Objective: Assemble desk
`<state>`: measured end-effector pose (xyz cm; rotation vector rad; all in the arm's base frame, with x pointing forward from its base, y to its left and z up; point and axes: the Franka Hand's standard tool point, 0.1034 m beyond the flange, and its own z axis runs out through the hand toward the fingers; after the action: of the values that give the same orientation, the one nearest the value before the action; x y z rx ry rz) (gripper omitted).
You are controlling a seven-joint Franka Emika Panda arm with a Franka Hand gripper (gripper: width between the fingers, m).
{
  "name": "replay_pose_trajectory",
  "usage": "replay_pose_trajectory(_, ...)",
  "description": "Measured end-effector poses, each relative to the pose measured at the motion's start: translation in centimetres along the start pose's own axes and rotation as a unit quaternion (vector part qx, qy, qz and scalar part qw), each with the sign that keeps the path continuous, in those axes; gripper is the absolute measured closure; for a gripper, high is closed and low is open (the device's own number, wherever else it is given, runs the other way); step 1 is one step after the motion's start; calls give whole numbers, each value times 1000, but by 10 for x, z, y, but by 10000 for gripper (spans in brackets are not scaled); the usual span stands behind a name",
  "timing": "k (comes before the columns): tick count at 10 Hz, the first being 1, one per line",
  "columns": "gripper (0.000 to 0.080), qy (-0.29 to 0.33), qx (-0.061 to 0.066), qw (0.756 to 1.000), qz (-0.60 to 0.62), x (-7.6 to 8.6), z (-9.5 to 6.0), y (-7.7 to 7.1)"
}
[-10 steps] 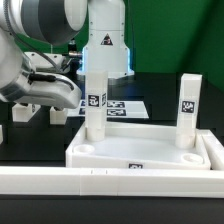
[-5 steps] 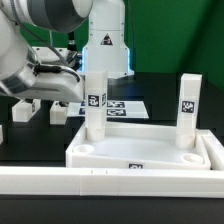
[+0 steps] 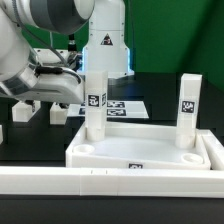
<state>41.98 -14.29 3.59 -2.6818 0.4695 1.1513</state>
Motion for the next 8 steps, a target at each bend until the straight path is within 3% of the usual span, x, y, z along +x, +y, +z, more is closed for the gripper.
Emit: replay_pose_trajectory(8,151,-2,-8,1000,5,4,12,-1)
